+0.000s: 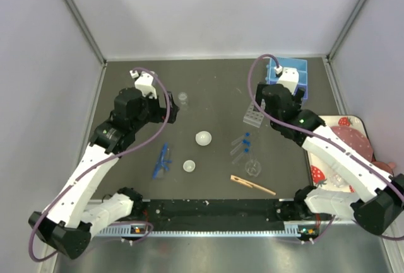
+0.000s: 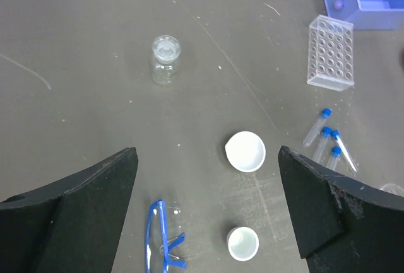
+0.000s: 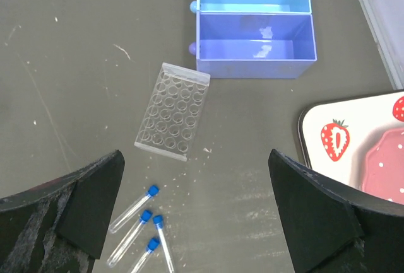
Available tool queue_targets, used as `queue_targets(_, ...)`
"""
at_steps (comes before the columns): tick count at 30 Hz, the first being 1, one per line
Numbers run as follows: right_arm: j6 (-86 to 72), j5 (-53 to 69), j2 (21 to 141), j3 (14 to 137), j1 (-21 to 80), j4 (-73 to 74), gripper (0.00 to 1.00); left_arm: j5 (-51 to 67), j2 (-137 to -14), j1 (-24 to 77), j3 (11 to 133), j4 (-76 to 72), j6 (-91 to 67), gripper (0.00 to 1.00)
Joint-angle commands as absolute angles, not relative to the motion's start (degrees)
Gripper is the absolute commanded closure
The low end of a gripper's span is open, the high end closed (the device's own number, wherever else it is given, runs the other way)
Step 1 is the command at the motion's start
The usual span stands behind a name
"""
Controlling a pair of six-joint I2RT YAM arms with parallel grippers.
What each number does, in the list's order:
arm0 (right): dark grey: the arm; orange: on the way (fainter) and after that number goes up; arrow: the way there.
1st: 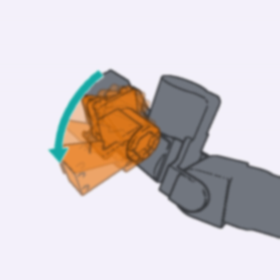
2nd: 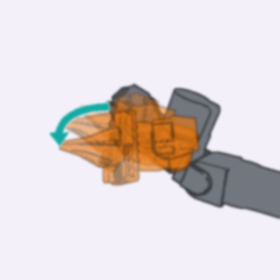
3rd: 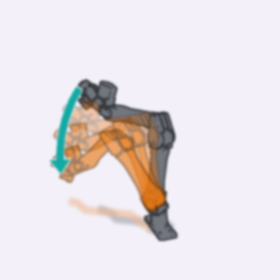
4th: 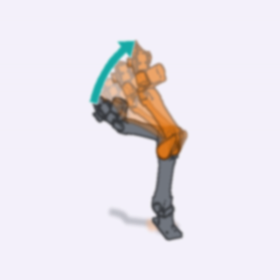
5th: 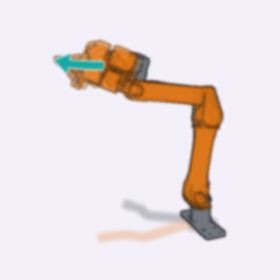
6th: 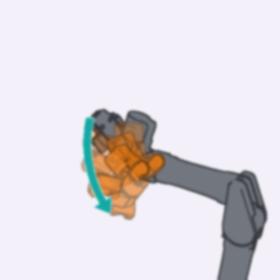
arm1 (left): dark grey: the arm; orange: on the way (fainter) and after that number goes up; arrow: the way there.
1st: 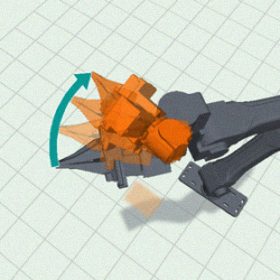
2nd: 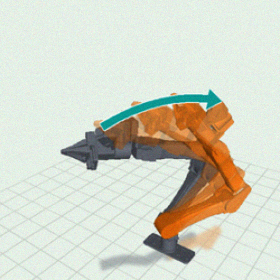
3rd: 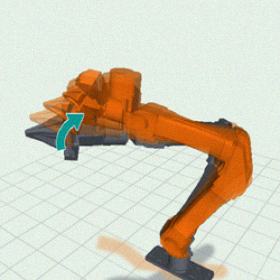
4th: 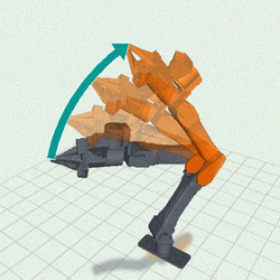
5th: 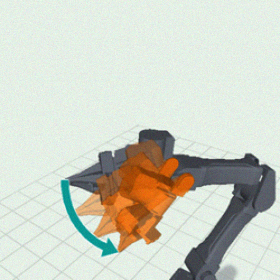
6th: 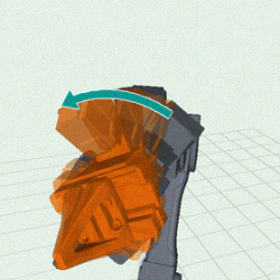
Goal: Organize the chemistry lab equipment
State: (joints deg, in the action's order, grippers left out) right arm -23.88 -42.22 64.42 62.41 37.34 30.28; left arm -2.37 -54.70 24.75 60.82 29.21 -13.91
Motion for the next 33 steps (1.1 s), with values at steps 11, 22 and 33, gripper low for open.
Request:
queue_targets(11,-26.5,-38.7,66.9,65.0,38.0,35.9,0.01,5.1,-78.1,37.8,73.9,32.3,-3.1,0.06)
queue_targets(22,-31.7,-24.0,54.1,59.0,25.1,38.8,0.01,7.5,-95.8,45.4,80.3,28.3,10.3,0.11)
queue_targets(33,-32.3,-20.1,51.5,55.5,24.0,39.9,0.01,3.4,-106.2,48.3,80.2,20.7,12.8,0.13)
